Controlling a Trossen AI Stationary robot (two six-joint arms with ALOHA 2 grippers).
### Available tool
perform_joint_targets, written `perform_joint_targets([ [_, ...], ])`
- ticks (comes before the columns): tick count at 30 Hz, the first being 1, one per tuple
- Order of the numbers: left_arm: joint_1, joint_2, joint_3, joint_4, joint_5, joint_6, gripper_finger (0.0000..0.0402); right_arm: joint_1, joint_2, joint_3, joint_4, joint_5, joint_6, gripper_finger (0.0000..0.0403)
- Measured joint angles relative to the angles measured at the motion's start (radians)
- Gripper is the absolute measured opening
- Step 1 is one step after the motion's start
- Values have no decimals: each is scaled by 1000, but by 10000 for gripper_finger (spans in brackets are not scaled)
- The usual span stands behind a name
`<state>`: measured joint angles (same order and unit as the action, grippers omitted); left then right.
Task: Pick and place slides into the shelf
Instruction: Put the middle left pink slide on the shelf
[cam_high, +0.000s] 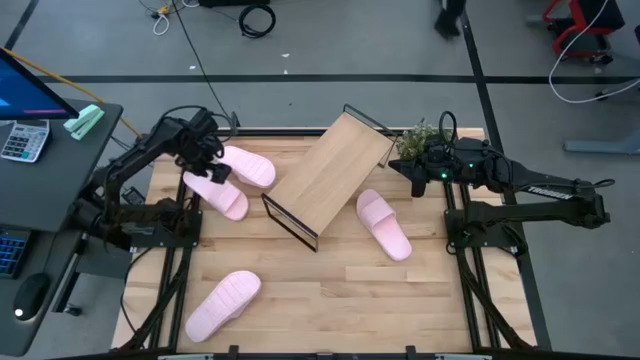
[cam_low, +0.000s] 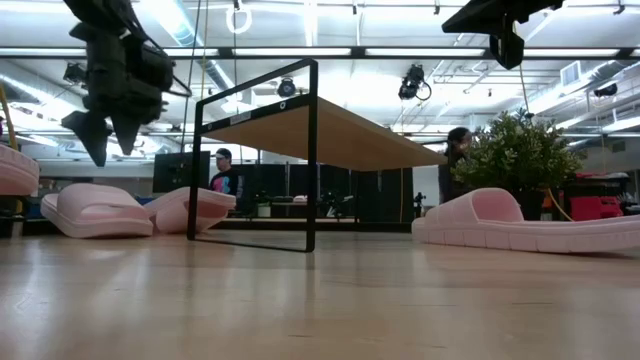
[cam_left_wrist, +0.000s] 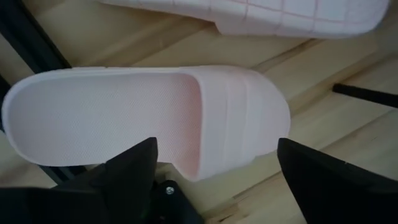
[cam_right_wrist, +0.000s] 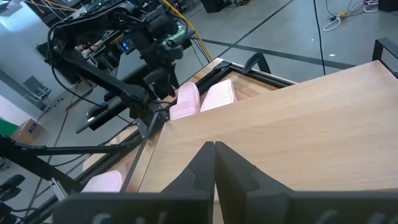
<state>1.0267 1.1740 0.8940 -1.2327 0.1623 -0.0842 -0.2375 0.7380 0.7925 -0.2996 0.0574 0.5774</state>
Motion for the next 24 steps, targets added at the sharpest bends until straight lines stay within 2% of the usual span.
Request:
perform_joint_targets([
  [9,0,116,-1,18,-1,17,336,0,0,0,0,0,7,16],
  [24,-4,214,-1,36,38,33,332,0,0,-1,0,0,8,16],
])
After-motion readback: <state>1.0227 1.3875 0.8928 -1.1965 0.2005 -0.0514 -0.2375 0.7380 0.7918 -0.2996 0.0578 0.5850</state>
